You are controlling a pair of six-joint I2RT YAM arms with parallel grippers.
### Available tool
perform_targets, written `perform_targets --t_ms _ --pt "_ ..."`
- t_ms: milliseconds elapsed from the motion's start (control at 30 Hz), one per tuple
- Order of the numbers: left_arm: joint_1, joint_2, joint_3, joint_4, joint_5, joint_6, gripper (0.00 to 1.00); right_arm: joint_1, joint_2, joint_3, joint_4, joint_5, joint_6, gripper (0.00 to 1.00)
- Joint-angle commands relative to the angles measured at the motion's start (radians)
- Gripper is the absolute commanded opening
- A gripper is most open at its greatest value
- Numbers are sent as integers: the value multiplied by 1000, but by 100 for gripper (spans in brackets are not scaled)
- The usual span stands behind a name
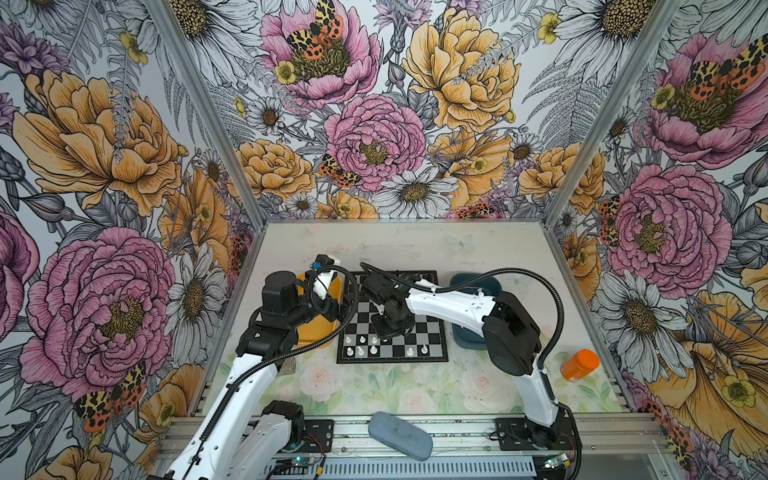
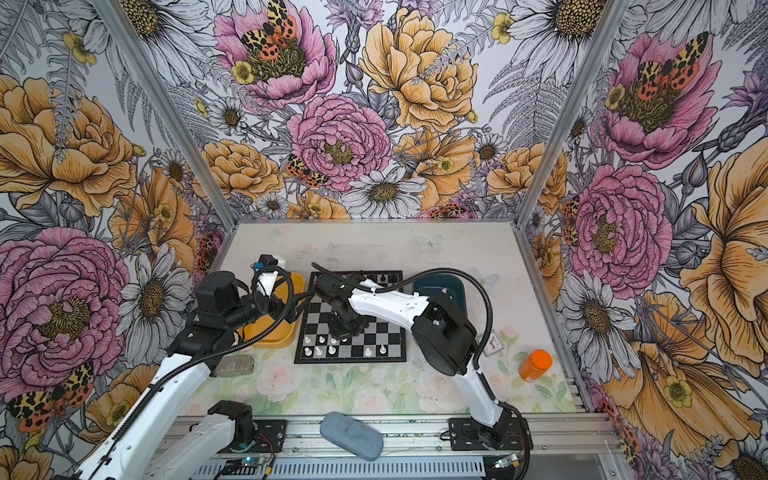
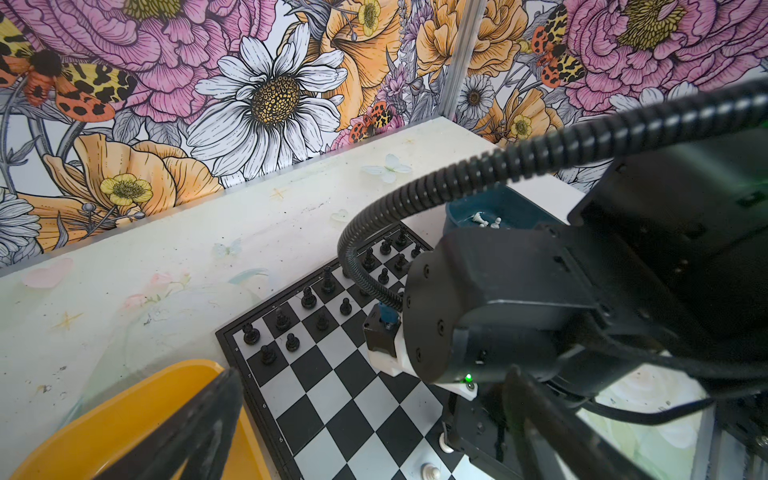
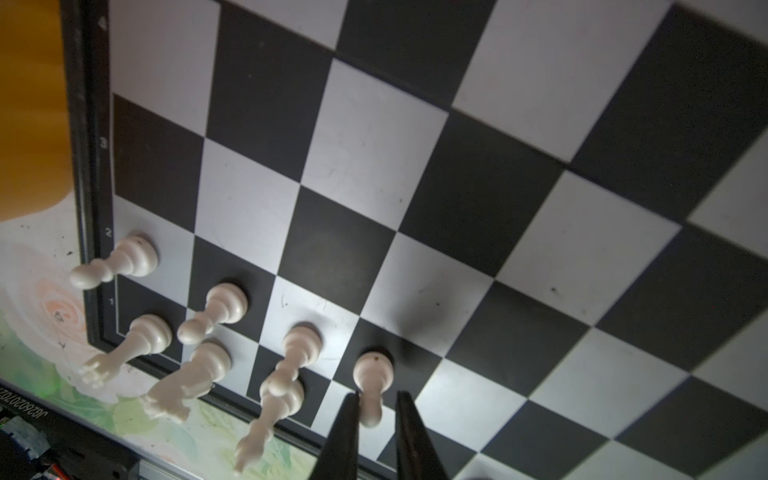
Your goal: Set up the chess pieces on the board
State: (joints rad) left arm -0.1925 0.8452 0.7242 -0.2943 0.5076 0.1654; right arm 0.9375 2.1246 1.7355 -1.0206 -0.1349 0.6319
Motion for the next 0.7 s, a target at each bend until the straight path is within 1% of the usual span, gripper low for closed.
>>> perform_targets --t_ms 0,67,167,400,500,667 --pt "-8 -14 -14 26 -14 18 99 8 -31 -8 -3 26 7 29" --pt "-6 -15 -14 24 -14 17 99 7 -36 -7 -3 28 8 34" --pt "-8 -15 -14 25 -14 17 99 7 -44 -8 -3 33 11 36" --pt "-8 -18 -16 26 -14 18 99 6 -88 -5 -4 52 19 39" --pt "-12 -20 -17 26 -9 20 99 -4 -129 -11 -4 55 19 43" --pt "-11 -16 -19 30 -8 19 99 -53 -242 -61 -5 92 23 44"
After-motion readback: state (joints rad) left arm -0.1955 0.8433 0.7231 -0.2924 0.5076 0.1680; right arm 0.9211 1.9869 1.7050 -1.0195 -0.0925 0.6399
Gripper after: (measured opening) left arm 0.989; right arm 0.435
